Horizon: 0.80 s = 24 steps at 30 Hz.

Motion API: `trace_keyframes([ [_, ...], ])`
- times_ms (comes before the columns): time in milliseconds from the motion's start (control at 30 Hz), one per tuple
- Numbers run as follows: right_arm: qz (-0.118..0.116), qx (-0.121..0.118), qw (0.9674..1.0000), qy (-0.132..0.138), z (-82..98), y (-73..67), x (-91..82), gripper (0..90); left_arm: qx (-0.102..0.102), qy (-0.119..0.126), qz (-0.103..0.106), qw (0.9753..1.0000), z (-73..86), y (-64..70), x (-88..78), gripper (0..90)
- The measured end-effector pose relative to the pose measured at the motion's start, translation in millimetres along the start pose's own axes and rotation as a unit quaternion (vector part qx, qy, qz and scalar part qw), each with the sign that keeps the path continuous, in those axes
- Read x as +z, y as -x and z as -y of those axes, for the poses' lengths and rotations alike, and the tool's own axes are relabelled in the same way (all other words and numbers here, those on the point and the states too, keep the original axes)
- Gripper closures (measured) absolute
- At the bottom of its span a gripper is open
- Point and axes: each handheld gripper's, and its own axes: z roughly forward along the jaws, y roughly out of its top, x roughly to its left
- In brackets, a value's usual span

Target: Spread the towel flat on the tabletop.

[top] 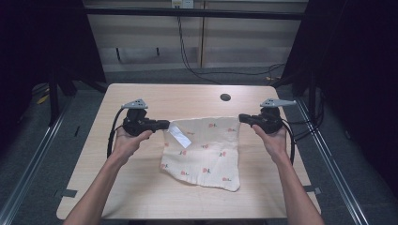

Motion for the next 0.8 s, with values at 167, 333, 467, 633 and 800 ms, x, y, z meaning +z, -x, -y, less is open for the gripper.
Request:
trace_keyframes([
  [167, 0.008, 0.009, 0.9999, -0.003, -2.6, 8.8, 14.1, 88.7, -0.018, 0.000, -0.003, 0.9998, 3.0, -15.3, 13.6, 86.8],
  [333, 0.014, 0.014, 0.9997, -0.016, -4.3, 16.9, 25.6, 88.7, -0.026, -0.007, -0.008, 0.9996, 3.8, -28.6, 23.1, 86.5],
  [467, 0.032, 0.021, 0.9990, -0.024, -1.3, 22.4, 34.7, 88.6, -0.041, -0.003, -0.011, 0.9991, 0.7, -41.9, 34.5, 86.1],
  [633, 0.058, 0.038, 0.9971, -0.030, 3.7, 32.0, 39.8, 78.2, -0.060, 0.000, -0.019, 0.9980, 3.4, -50.9, 40.9, 73.8],
  [800, 0.035, 0.027, 0.9979, -0.048, 11.9, 26.2, 35.2, 74.5, -0.064, -0.012, -0.031, 0.9974, 12.0, -50.9, 27.7, 60.5],
])
